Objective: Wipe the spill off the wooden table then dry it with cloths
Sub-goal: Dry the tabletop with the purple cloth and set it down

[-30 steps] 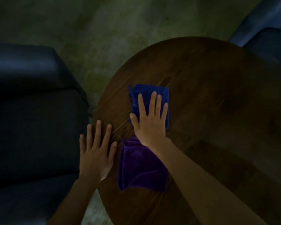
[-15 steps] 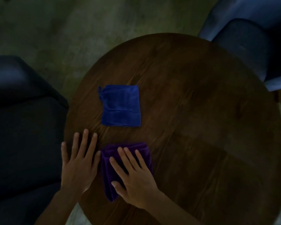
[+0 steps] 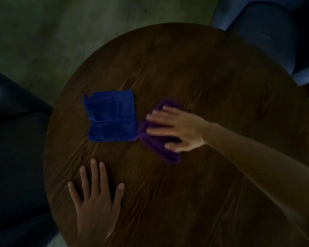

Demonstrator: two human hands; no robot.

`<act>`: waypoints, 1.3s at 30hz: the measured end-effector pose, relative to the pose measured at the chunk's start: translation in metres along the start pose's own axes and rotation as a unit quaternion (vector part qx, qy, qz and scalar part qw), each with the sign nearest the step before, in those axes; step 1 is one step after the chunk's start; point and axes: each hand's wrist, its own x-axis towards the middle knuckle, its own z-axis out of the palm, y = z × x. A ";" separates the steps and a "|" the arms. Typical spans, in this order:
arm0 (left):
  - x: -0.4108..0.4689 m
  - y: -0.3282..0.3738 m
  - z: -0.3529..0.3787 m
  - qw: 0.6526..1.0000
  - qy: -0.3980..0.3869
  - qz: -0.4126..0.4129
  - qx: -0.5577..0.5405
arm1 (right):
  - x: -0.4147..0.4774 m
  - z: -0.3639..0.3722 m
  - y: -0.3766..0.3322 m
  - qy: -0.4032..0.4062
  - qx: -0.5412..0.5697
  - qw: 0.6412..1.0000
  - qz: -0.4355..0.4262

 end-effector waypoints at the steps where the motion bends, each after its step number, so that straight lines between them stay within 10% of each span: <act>1: 0.000 0.001 0.000 1.000 -0.003 0.001 0.002 | -0.001 0.000 0.015 0.022 0.005 0.995 0.094; 4: 0.000 0.003 -0.004 1.000 -0.008 -0.008 0.000 | 0.008 -0.006 0.043 0.062 0.084 0.872 0.478; 6: 0.000 0.007 -0.010 1.000 -0.016 0.011 0.001 | 0.023 -0.008 0.040 0.058 0.107 0.820 0.560; 9: 0.000 0.025 -0.021 0.998 -0.014 0.069 -0.004 | 0.017 -0.002 0.001 0.072 0.082 0.880 0.462; 15: 0.018 0.068 -0.034 0.991 -0.006 0.121 -0.053 | -0.093 0.025 -0.081 -0.045 0.025 0.998 -0.034; 18: 0.025 0.098 -0.037 0.983 -0.016 0.179 -0.046 | -0.149 0.036 -0.003 0.016 0.007 0.997 0.073; 20: 0.026 0.120 -0.036 0.978 -0.016 0.207 -0.034 | -0.175 0.032 0.037 0.076 0.046 0.925 0.369; 22: 0.027 0.141 -0.033 0.978 -0.018 0.208 -0.024 | -0.173 0.033 0.043 0.100 0.116 0.754 0.638; 24: 0.027 0.158 -0.028 0.980 -0.025 0.199 -0.016 | -0.153 0.035 0.018 0.117 0.117 0.680 0.714; 27: 0.026 0.165 -0.019 0.981 -0.034 0.192 -0.002 | -0.143 0.041 -0.059 0.115 0.097 0.821 0.551; 30: 0.025 0.169 -0.016 0.980 -0.032 0.193 0.028 | -0.186 0.050 -0.123 0.003 0.077 0.981 0.181; 32: 0.025 0.172 -0.015 0.981 -0.029 0.188 0.043 | -0.230 0.053 -0.091 -0.023 0.051 0.998 0.004; 34: 0.025 0.174 -0.015 0.981 -0.022 0.190 0.041 | -0.272 0.065 -0.042 0.009 0.045 0.997 0.068; 36: 0.026 0.174 -0.015 0.980 -0.019 0.194 0.038 | -0.307 0.069 -0.008 0.073 0.054 0.936 0.340; 39: 0.023 0.173 -0.014 0.980 -0.018 0.192 0.040 | -0.291 0.070 -0.012 0.119 0.121 0.692 0.702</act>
